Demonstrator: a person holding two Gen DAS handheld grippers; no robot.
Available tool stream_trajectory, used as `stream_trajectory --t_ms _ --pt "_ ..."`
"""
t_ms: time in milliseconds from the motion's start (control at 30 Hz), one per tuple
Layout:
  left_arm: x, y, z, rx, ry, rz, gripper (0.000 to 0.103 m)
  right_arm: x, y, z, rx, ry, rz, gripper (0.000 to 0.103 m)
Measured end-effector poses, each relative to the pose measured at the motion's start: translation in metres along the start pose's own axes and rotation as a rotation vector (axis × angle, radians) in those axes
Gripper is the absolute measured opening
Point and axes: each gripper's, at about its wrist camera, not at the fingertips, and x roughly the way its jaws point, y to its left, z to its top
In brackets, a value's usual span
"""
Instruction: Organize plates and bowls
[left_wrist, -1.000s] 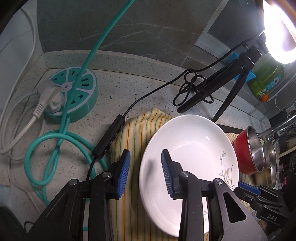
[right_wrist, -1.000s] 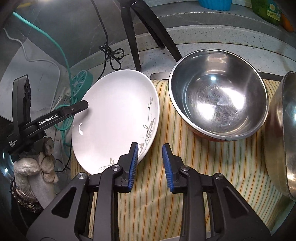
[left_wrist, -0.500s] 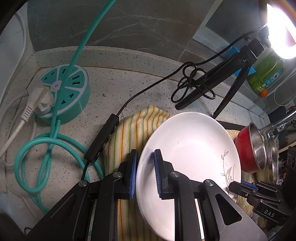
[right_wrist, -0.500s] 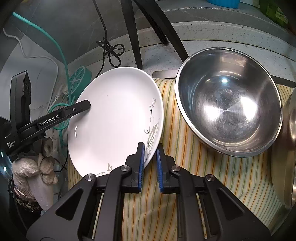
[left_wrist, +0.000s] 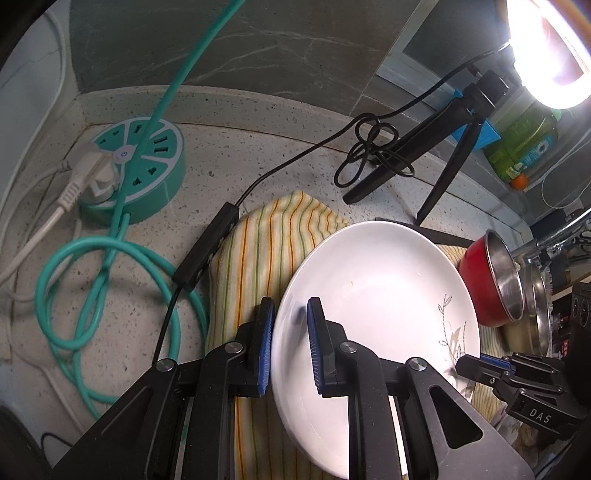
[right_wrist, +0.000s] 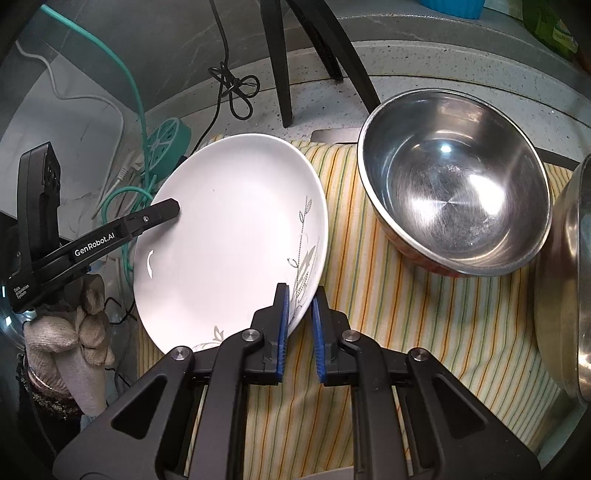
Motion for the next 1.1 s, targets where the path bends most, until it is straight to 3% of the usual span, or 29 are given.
stream_trajectory --t_ms 500,1100 --pt "-0.064 -0.019 -0.045 -0.019 -0.077 -0.046 0.016 -0.056 0.007 -0.037 -0.040 -0.040 0.045 0.012" --pt "-0.118 -0.099 -0.101 0.048 -0.147 -0.101 0.016 -0.143 -0.038 -0.109 -0.050 -0.091 0.070 0.012"
